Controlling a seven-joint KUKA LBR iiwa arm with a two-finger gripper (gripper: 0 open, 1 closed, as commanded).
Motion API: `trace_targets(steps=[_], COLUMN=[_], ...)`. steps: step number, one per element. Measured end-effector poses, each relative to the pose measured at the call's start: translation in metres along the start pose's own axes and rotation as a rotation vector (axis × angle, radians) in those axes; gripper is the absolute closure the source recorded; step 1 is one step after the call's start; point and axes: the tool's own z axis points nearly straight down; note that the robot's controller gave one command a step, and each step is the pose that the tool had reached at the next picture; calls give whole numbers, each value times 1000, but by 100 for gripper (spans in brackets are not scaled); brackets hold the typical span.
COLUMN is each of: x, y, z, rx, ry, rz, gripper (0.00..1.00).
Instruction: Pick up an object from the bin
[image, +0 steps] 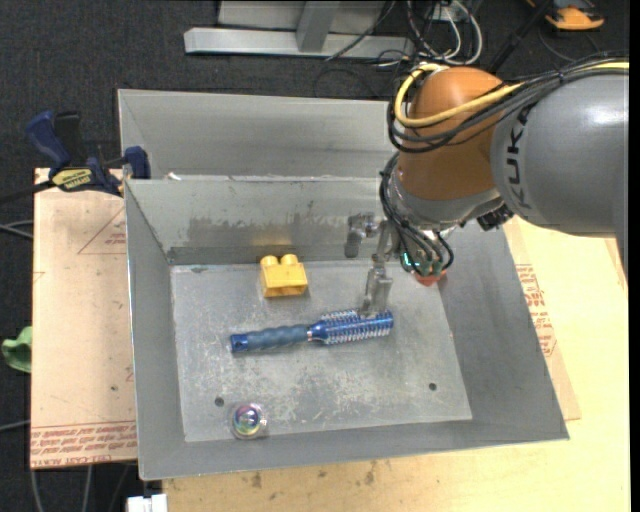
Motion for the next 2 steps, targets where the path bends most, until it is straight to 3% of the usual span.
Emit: trace_targets(steps=[1, 2], x=[64, 69], y=[-22, 19], z=[113, 115], rx=[1, -1], ry=[0, -7], rz=[-80, -129], gripper=[0, 0])
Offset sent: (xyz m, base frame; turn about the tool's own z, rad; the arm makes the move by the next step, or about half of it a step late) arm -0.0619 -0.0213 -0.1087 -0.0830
